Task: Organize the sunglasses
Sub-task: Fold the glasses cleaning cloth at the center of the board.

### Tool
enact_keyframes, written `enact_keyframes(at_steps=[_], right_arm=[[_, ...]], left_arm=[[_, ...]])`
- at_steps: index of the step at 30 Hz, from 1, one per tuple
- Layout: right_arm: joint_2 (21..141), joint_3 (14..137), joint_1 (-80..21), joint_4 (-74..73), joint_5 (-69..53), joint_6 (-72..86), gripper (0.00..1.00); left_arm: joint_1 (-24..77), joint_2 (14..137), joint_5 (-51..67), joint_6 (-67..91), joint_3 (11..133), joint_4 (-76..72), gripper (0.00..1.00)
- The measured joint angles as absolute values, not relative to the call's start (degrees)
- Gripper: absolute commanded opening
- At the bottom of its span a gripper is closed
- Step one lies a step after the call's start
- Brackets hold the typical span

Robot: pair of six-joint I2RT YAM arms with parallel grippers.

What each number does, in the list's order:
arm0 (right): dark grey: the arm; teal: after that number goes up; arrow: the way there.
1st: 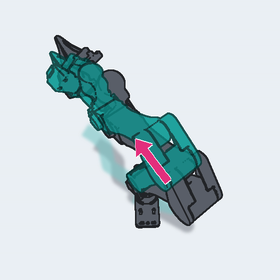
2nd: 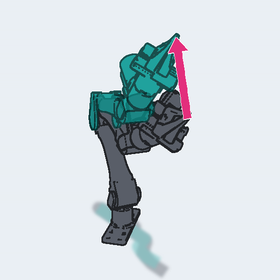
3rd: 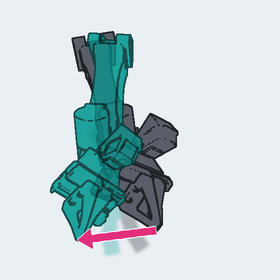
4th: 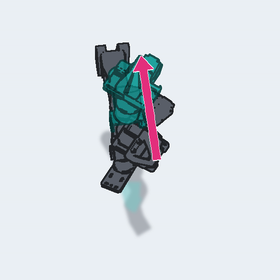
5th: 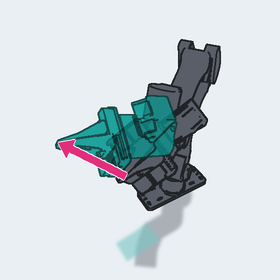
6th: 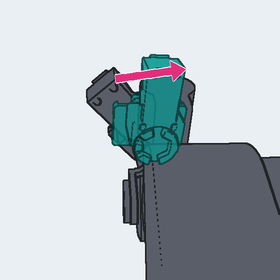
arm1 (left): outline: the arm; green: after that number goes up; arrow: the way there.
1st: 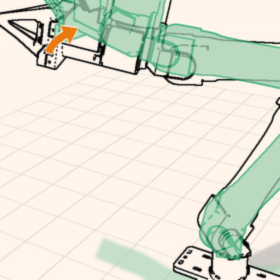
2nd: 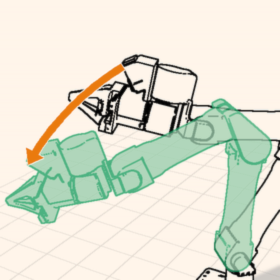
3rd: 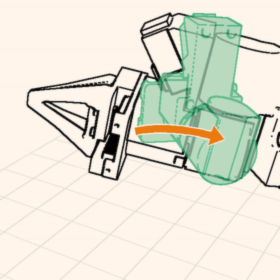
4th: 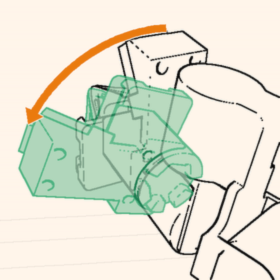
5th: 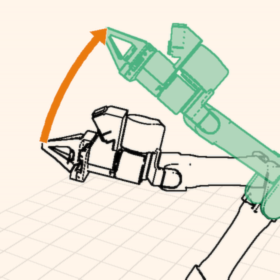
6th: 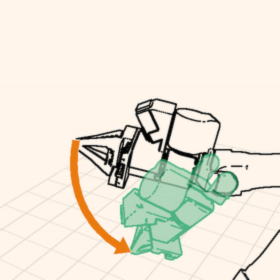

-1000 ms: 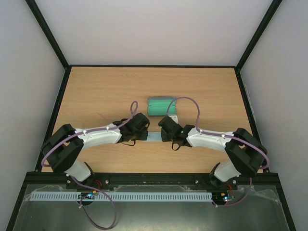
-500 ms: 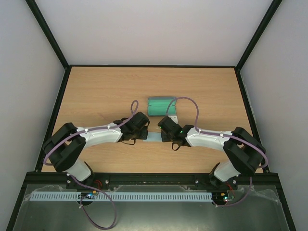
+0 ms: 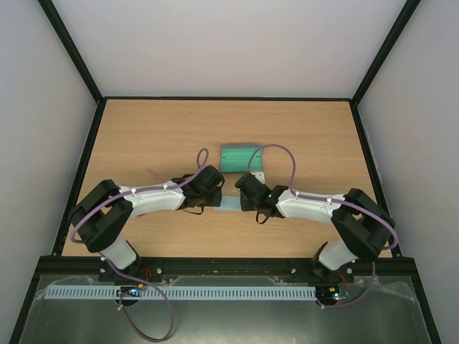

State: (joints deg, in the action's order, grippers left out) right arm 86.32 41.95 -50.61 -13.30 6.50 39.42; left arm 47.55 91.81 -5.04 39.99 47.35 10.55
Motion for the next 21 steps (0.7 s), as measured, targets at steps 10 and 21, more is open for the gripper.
enact_keyframes(at_steps=[10, 21], right_arm=[[86.8, 42.0, -50.3, -13.3, 6.5, 39.2, 0.01], [87.5, 42.1, -50.3, -13.3, 6.5, 38.9, 0.01]], left_arm=[[47.3, 92.1, -5.0, 39.6, 47.7, 10.6, 0.02], [47.2, 92.1, -4.9, 39.6, 47.7, 10.6, 0.02]])
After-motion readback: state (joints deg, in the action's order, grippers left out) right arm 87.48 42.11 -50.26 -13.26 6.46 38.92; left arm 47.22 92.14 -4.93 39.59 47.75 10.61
